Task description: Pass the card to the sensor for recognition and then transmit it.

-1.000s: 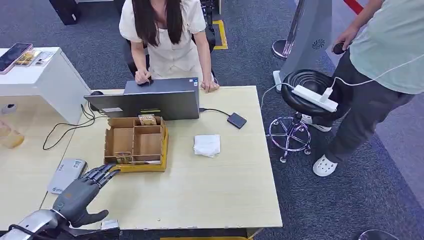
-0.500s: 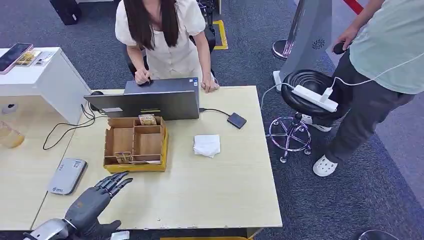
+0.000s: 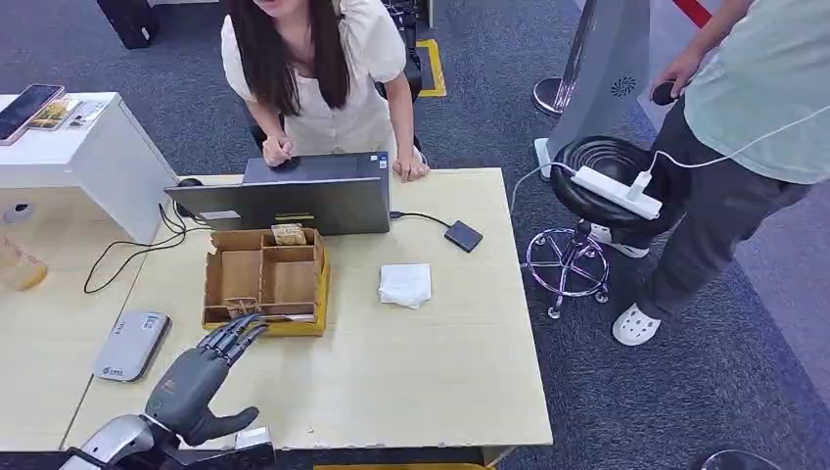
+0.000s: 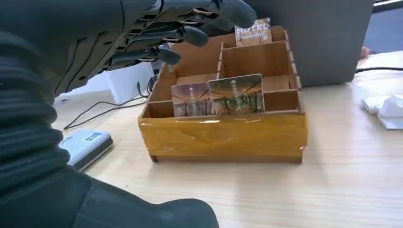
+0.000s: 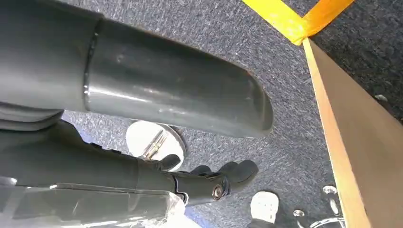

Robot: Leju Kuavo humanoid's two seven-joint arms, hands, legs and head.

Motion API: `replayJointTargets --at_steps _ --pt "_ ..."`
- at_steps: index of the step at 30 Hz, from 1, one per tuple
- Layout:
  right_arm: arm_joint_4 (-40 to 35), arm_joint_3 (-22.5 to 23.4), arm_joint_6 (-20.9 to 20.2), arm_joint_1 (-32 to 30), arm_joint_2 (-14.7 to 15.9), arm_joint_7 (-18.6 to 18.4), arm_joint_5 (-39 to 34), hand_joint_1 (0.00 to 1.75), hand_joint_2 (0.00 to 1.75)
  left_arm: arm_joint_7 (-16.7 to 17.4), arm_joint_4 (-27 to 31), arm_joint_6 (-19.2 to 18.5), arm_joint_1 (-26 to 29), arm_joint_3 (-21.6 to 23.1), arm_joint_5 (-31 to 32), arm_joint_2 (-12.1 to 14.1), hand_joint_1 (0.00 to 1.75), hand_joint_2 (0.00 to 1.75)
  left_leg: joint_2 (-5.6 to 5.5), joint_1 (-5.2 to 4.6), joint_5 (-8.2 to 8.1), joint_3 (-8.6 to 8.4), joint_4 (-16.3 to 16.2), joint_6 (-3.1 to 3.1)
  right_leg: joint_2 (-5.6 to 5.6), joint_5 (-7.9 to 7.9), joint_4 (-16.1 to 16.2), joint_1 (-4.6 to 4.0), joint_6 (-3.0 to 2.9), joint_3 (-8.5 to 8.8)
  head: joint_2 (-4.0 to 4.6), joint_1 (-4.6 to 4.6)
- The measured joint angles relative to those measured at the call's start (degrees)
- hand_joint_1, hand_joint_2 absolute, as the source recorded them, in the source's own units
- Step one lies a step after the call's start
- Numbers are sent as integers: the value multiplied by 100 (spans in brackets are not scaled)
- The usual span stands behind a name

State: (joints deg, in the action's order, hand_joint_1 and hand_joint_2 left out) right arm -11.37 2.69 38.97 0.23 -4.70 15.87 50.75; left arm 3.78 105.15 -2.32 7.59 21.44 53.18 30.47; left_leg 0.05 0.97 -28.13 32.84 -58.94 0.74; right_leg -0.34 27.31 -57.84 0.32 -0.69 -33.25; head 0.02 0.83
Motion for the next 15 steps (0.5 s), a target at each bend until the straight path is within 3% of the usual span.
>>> replayJointTargets --at_steps 15 --pt "-7 118 0 2 -30 0 184 0 0 164 -288 148 -210 0 323 -588 0 175 0 0 0 -1 0 0 0 -1 0 0 0 0 0 0"
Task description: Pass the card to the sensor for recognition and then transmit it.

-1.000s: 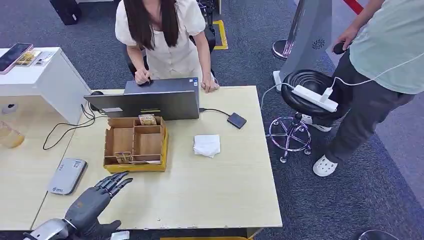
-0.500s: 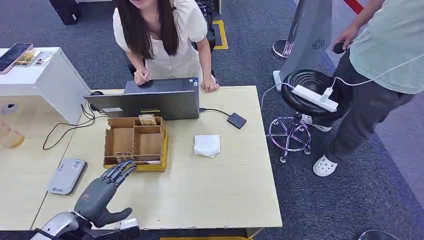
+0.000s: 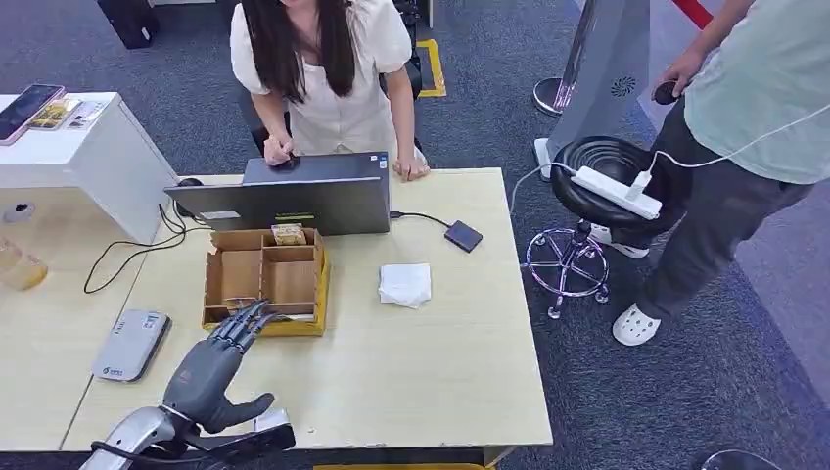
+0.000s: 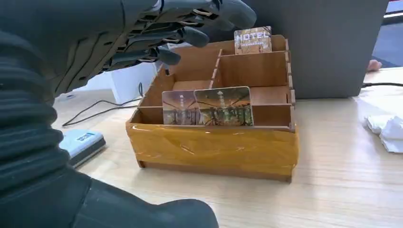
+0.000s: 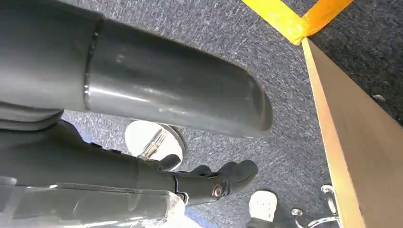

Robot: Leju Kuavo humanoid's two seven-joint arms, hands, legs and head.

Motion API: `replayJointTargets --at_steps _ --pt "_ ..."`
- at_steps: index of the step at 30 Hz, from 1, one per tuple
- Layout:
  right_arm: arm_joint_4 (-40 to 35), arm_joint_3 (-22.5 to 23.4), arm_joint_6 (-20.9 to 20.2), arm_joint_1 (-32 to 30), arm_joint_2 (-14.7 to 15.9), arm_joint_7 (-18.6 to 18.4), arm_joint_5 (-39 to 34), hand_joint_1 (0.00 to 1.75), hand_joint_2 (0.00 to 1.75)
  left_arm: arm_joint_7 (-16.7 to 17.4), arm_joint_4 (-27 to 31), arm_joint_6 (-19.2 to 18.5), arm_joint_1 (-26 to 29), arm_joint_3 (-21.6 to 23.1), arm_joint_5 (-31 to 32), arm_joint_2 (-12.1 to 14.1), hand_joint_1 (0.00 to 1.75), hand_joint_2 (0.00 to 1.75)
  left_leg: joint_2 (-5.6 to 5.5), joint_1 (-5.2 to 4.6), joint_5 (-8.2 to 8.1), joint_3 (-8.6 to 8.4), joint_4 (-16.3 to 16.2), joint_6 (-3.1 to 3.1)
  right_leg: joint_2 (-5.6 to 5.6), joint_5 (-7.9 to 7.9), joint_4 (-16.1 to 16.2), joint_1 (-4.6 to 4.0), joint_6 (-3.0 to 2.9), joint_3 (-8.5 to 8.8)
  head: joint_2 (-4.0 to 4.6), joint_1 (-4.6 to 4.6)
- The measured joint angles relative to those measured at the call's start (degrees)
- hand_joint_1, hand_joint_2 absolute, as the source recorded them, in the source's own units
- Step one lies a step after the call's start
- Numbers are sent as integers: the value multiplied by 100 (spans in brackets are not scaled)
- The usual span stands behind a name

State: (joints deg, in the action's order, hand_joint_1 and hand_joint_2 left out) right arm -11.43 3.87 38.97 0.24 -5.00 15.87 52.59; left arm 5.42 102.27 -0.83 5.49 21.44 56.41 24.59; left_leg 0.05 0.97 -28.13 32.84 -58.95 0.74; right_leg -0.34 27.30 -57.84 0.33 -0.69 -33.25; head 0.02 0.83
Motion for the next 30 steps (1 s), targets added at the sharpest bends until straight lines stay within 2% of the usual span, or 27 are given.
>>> replayJointTargets --at_steps 5,11,24,30 --pt "0 41 0 3 -22 2 57 0 0 39 -229 230 -158 -4 151 -273 0 175 -1 -1 0 0 0 0 1 0 0 1 0 0 0 0" --pt "0 70 0 1 -24 0 127 0 0 42 -422 302 -235 -35 221 -516 0 175 0 0 0 0 0 0 0 0 0 1 0 0 0 0" --pt "0 155 0 2 -26 42 177 0 0 94 -649 520 -316 -107 874 -594 0 175 0 0 0 1 0 0 0 0 0 0 0 -1 0 -2" --pt "2 173 0 9 -41 52 221 0 0 184 -778 761 -403 -131 1463 -599 0 175 0 0 0 1 0 0 0 0 0 0 0 -1 0 0"
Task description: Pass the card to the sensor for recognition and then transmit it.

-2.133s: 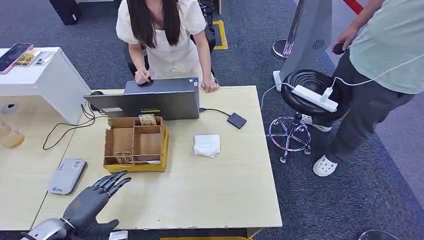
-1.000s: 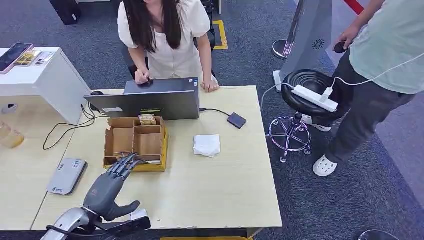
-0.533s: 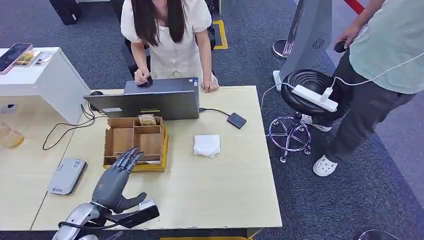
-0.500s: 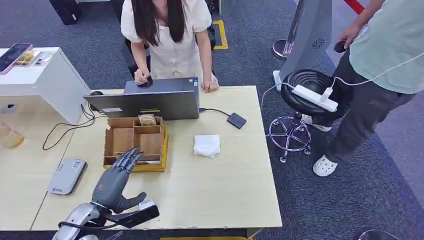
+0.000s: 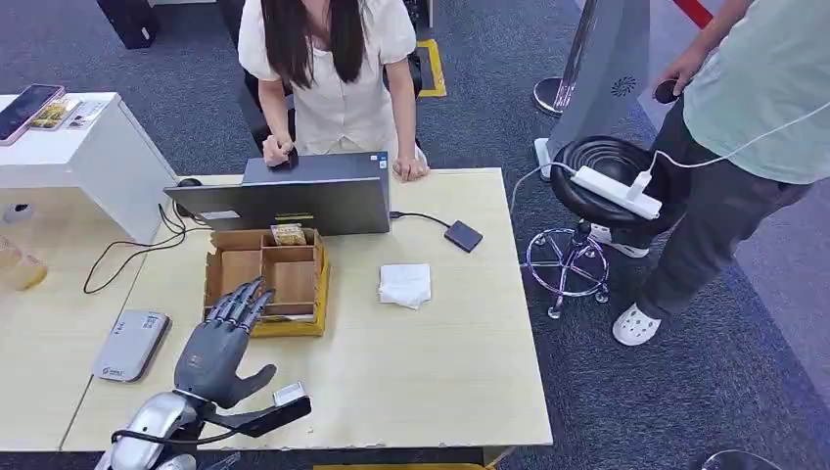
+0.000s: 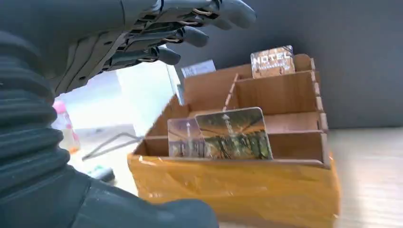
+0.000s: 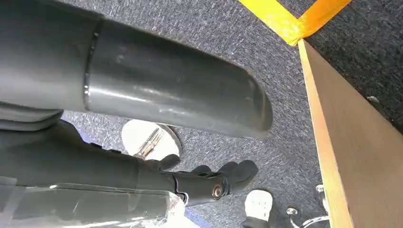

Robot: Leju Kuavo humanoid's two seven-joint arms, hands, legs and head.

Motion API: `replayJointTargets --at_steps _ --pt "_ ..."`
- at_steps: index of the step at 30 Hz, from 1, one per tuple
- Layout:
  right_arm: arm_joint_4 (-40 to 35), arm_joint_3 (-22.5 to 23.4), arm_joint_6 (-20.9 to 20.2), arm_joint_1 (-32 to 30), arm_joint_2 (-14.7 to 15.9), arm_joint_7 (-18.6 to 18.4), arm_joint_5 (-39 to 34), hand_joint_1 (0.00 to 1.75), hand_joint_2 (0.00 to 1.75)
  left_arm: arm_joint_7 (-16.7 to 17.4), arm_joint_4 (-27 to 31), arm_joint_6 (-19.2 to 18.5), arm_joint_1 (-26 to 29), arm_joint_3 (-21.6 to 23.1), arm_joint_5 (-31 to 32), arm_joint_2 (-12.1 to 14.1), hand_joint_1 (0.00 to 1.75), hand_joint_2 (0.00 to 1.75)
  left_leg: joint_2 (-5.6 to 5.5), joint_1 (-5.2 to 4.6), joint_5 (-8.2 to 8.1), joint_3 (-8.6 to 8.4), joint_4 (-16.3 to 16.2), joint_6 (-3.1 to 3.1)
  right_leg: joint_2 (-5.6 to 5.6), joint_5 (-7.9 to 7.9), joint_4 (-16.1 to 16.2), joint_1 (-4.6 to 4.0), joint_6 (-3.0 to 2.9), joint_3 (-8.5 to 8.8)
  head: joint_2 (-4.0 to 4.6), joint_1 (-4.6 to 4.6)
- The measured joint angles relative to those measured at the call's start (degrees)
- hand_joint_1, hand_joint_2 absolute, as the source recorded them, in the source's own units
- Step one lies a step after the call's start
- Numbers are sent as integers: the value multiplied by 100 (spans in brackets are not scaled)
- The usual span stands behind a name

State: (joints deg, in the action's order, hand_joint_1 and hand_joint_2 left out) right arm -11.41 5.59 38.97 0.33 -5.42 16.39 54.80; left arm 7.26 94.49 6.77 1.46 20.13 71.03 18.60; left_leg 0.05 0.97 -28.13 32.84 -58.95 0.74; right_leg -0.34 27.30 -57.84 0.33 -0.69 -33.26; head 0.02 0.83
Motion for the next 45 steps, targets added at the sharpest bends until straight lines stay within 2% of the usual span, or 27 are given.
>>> replayJointTargets --at_steps 10,29,45 --pt "7 24 0 0 -9 0 17 0 0 96 -177 48 -61 -94 232 0 0 175 0 0 0 0 0 0 0 0 0 0 0 0 0 -2" --pt "7 37 0 -1 -9 -42 61 0 0 116 -356 39 -56 -315 72 -116 0 175 0 0 0 0 0 0 0 0 0 0 0 0 0 0" --pt "7 138 0 -2 -11 -39 72 0 0 81 -361 33 -40 -330 39 -214 0 175 0 0 0 1 0 0 0 0 0 0 0 0 0 0"
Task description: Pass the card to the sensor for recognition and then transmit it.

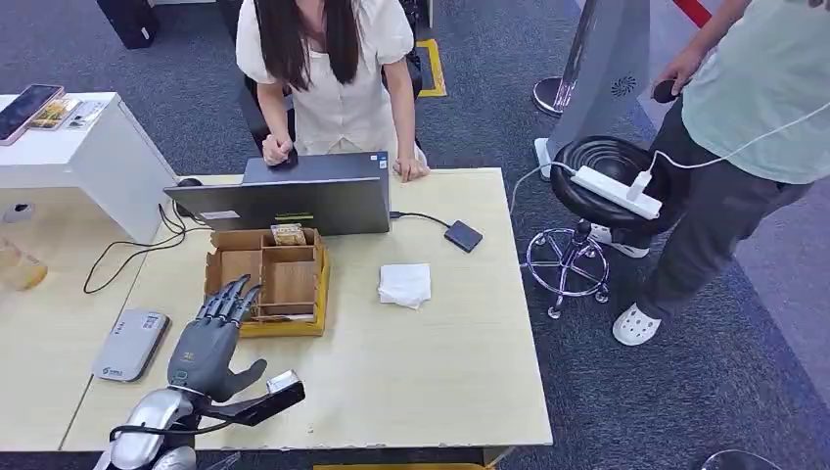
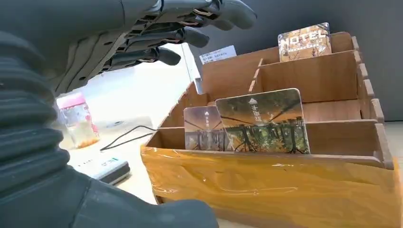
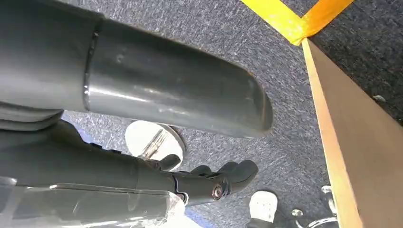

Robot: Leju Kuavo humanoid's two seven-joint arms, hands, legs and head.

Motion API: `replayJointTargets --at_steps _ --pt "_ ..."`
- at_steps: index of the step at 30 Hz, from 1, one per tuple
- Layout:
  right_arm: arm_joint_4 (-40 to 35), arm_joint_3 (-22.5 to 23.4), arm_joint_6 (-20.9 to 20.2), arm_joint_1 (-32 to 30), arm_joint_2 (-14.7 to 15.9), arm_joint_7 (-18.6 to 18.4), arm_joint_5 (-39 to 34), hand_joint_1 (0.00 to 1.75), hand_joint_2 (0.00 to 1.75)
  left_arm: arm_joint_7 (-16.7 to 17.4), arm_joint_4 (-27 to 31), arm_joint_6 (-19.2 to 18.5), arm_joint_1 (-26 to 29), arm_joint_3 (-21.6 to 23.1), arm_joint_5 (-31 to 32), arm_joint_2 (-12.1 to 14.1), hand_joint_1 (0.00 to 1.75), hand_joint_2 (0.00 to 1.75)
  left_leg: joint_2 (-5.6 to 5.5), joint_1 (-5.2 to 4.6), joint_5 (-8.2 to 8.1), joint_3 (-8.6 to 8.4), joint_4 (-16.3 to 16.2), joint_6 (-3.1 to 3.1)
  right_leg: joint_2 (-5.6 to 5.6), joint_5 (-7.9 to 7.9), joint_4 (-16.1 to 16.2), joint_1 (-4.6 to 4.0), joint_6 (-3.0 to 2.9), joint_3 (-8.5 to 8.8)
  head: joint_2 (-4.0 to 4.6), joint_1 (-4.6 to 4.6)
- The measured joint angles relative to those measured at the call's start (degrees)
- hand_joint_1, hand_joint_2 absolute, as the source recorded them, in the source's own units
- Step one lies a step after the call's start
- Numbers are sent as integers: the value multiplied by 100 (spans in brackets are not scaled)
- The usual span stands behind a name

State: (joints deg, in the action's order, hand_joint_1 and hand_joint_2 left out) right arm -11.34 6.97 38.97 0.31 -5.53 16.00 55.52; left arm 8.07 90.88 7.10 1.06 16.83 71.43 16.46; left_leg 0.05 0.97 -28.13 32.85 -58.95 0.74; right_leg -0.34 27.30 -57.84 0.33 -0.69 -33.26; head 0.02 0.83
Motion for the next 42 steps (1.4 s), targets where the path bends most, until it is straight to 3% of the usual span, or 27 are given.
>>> replayJointTargets --at_steps 42 --pt "0 42 0 12 -15 37 74 0 0 -17 -415 85 -63 -2 31 -249 0 175 0 0 0 -1 0 0 0 0 0 0 0 0 0 -2"
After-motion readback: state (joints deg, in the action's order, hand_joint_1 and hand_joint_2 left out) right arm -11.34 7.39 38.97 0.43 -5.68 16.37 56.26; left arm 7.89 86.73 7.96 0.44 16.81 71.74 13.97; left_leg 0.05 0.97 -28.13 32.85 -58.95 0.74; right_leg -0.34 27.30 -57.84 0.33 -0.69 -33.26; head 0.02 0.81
